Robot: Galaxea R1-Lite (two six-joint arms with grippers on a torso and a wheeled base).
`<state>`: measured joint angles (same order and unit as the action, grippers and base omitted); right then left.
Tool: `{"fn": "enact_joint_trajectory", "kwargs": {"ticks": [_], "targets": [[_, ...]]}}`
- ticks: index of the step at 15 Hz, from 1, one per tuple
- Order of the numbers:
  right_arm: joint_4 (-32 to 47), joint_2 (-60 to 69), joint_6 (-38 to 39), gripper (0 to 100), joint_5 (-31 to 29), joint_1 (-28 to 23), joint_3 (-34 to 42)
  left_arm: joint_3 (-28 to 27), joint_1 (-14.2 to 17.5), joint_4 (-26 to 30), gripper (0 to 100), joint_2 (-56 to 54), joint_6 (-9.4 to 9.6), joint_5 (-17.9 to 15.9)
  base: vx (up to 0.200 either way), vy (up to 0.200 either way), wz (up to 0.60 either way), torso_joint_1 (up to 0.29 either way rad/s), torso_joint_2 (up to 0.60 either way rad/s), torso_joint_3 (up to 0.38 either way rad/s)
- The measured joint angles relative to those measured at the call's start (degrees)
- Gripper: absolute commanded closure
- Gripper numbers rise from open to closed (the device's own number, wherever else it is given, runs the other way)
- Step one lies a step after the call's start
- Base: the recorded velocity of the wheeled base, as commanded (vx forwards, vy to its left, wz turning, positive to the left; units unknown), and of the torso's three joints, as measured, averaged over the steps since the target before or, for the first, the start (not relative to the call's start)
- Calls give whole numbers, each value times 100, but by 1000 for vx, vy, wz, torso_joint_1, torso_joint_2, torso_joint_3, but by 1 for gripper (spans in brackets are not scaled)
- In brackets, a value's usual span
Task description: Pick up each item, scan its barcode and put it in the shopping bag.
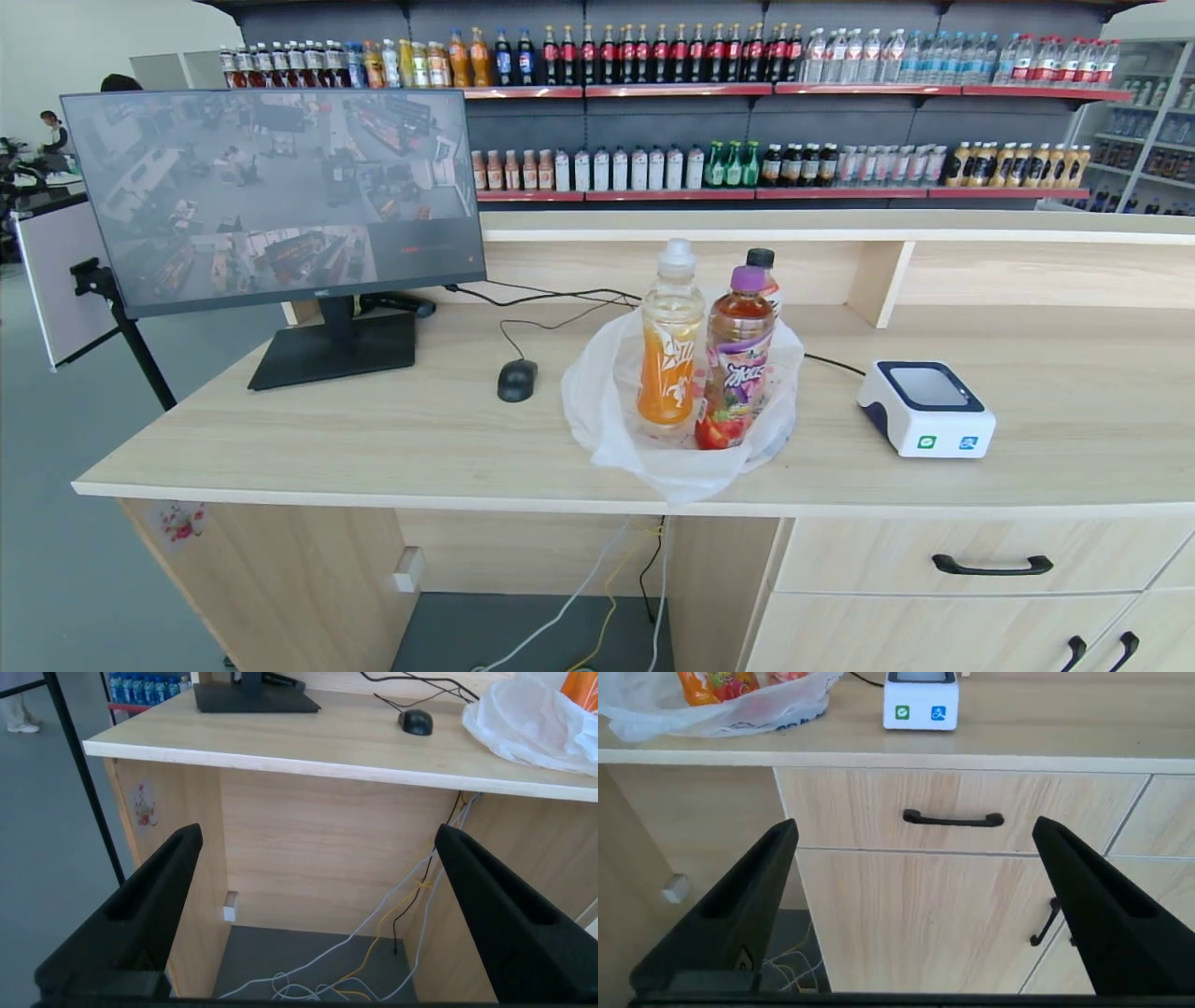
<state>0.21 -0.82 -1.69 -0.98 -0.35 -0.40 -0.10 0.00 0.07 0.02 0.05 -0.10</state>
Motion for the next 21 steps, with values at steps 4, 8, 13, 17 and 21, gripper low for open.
{"fn": "enact_joint_trajectory", "kwargs": {"ticks": [4, 8, 13, 17, 21], "targets": [[-5, 87, 202, 0, 0, 24, 27, 0, 0, 9, 0, 0, 5, 0, 0, 0, 0, 0, 0, 0], [-2, 95, 210, 0, 0, 24, 30, 0, 0, 9, 0, 0, 5, 0, 0, -150, 0, -2, -3, -1], [-7, 95, 212, 0, 0, 15, 33, 2, -2, 11, 0, 0, -5, 0, 0, -200, 0, 4, 3, 1], [-5, 93, 213, 0, 0, 17, 30, 0, 0, 11, 0, 0, -12, 0, 0, -200, 0, 1, 4, 2], [-2, 93, 213, 0, 2, 17, 30, 0, 0, 9, 0, 0, -12, 2, 0, -200, 0, 1, 2, 2]]}}
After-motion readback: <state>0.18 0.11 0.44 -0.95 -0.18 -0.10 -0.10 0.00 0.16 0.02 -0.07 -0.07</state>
